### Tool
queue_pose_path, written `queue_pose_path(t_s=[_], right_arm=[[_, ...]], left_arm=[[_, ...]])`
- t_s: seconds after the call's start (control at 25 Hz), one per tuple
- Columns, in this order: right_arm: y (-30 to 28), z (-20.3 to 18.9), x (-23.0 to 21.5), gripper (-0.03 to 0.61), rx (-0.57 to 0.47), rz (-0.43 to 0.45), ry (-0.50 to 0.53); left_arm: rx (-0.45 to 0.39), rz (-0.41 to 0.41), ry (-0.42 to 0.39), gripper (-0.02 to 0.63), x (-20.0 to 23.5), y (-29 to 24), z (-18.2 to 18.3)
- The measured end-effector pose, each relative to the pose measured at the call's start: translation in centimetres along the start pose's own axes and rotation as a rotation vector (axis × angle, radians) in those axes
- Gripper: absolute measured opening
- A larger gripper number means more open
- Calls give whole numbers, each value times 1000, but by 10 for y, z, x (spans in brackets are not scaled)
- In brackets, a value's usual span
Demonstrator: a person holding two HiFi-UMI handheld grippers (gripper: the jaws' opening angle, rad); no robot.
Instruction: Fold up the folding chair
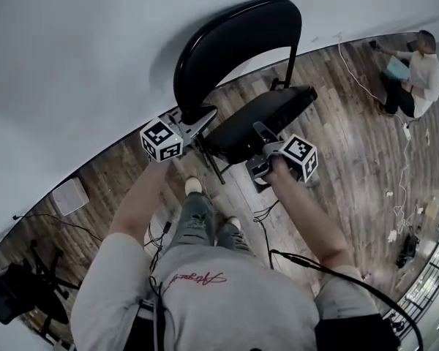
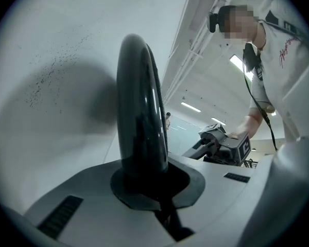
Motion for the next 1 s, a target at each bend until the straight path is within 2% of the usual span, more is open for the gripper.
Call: queue_pose_path(t_s=[0.2,0.36,0.56,0.76,1.0], right_arm=[[-28,-10,8,132,51,-41,6],[-26,-14,17,132,87,-40,-24],[-41,-20,24,132,68,-50,-89],[-41,-25,28,132,106,-64,-83],[-70,-28,52,130,84,-153,-29]], left_arm=[[-27,25,81,15,37,10,1],[-23,20,72,15,40,11,12],[8,7,86,15,61,11,15],[2,8,50,15,60,13,22],[1,32,-5,15,68,16,23]])
Point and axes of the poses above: the fingertips, and each gripper's own axes: y backward along the fingers, x to its left, z out of its top, the point moved 7 cm from there along y, backward along the fingers, and after that the axes turned 2 degrees about -z, right-handed, at the moved point
